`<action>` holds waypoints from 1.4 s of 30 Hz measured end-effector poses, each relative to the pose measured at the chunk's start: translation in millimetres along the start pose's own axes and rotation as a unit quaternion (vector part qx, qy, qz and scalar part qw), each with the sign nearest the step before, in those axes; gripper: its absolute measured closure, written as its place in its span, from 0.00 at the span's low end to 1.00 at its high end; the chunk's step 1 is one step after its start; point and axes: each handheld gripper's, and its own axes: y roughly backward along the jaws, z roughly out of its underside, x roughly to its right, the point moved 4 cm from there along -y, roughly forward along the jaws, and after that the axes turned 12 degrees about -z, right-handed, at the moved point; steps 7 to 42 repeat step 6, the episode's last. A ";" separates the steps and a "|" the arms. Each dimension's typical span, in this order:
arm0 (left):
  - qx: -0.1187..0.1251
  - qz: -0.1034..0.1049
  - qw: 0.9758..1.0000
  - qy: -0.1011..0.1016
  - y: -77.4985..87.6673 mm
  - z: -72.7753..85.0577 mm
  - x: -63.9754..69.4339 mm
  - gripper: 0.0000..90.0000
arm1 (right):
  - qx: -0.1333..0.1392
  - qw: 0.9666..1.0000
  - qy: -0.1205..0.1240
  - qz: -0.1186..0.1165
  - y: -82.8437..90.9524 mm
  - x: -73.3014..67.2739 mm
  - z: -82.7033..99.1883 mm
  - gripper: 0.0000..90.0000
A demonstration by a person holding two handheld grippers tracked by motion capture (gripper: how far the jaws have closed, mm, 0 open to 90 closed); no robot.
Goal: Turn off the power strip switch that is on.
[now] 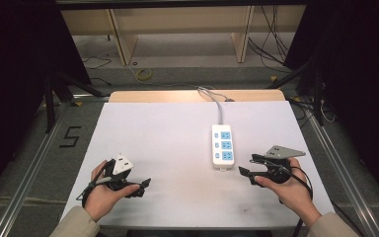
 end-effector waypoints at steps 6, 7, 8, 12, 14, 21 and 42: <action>-0.001 0.004 1.000 -0.002 -0.9 -0.5 1.3 0.05 | 0.004 1.000 -0.002 0.000 0.2 0.7 1.1 0.31; -0.001 0.004 1.000 -0.002 -0.9 -0.5 1.3 0.05 | 0.004 1.000 -0.002 0.000 0.2 0.7 1.1 0.31; -0.001 0.004 1.000 -0.002 -0.9 -0.5 1.3 0.05 | 0.004 1.000 -0.002 0.000 0.2 0.7 1.1 0.31; -0.001 0.004 1.000 -0.002 -0.9 -0.5 1.3 0.05 | 0.004 1.000 -0.002 0.000 0.2 0.7 1.1 0.31; -0.001 0.004 1.000 -0.002 -0.9 -0.5 1.3 0.05 | 0.004 1.000 -0.002 0.000 0.2 0.7 1.1 0.31; -0.001 0.004 1.000 -0.002 -0.9 -0.5 1.3 0.05 | 0.004 1.000 -0.002 0.000 0.2 0.7 1.1 0.31; -0.001 0.004 1.000 -0.002 -0.9 -0.5 1.3 0.05 | 0.004 1.000 -0.002 0.000 0.2 0.7 1.1 0.31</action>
